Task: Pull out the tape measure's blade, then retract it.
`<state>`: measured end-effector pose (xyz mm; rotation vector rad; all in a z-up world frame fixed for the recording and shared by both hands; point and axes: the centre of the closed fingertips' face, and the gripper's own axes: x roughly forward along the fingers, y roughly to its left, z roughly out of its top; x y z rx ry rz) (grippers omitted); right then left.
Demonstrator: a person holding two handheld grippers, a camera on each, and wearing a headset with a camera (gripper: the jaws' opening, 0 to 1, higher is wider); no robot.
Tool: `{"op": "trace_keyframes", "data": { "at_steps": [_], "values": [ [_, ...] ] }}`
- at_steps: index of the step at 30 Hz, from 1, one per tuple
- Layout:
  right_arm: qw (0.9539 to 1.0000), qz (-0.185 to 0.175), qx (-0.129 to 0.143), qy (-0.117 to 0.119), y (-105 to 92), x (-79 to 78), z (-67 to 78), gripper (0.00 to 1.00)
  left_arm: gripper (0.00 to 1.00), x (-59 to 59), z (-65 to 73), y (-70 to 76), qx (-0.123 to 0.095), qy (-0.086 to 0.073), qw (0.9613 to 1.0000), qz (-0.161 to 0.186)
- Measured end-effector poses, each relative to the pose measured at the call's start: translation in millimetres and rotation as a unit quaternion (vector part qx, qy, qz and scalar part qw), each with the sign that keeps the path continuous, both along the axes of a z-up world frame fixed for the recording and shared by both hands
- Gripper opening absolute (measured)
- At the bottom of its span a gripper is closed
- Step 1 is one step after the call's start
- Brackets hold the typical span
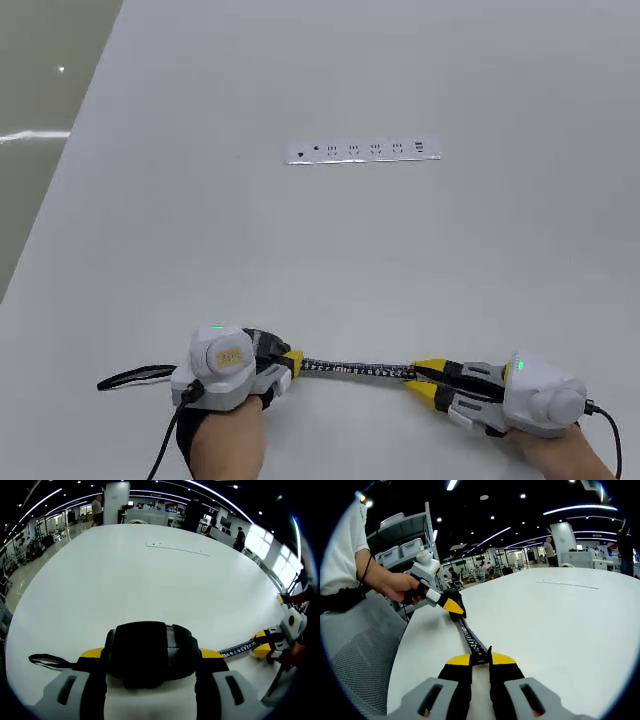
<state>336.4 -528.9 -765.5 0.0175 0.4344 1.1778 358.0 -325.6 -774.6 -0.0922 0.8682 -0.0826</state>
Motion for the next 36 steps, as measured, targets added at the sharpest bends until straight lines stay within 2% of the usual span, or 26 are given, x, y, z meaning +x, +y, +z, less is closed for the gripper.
{"op": "trace_keyframes", "data": {
  "at_steps": [36],
  "values": [
    [0.9998, 0.019, -0.001, 0.004, 38.5, 2.8, -3.4, 0.11, 0.70, -0.1, -0.1, -0.3, -0.004, 0.002, 1.0000, 0.002]
  ]
}}
